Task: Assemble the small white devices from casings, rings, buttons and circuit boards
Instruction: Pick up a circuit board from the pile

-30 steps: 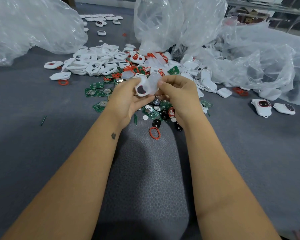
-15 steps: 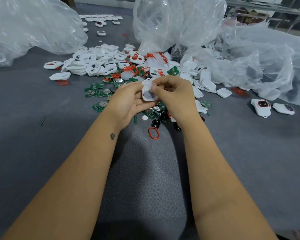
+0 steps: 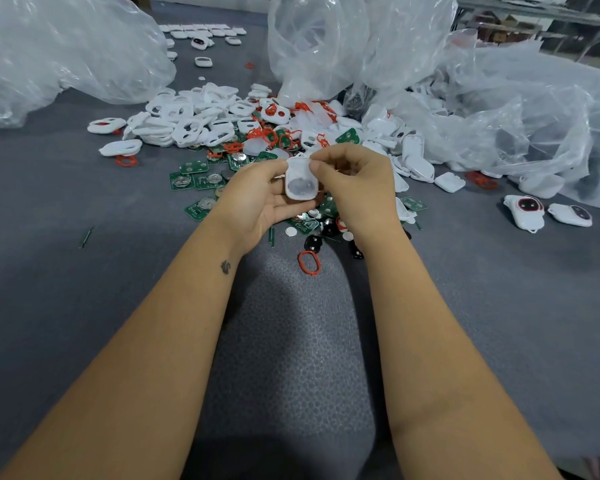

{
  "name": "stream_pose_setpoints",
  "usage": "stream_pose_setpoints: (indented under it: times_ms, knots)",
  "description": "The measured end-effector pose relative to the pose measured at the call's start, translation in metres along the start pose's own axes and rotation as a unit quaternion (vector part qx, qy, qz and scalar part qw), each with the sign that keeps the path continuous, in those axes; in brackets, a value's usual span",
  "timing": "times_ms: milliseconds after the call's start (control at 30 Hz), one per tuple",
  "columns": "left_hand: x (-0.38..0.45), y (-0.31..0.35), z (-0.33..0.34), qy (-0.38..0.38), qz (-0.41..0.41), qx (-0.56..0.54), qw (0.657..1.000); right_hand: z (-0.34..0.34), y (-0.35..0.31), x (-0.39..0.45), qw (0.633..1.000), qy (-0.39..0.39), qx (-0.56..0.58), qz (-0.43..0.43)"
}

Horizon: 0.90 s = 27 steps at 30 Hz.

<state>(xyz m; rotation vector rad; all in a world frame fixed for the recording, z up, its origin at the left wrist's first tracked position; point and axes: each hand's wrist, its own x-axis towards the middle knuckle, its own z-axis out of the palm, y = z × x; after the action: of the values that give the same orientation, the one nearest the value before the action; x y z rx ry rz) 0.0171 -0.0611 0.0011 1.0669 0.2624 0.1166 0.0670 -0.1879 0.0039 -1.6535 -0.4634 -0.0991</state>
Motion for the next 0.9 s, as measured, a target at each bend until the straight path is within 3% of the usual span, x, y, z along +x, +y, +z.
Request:
stream_pose_setpoints:
  times_ms: [300, 700, 900]
  knots:
    - [-0.0006, 0.0005, 0.0006, 0.001, -0.004, -0.004, 1.000, 0.0001, -0.0019, -0.0011, 0.999, 0.014, 0.023, 0.046]
    - [0.0016, -0.0071, -0.0011, -0.034, 0.046, 0.125, 0.990, 0.0039, -0.0005, -0.0007, 0.995, 0.007, -0.097, 0.012]
    - [0.0041, -0.0066, -0.0010, 0.050, 0.083, 0.081, 0.992, 0.0032, -0.0029, -0.0029, 0.994, 0.021, -0.105, 0.005]
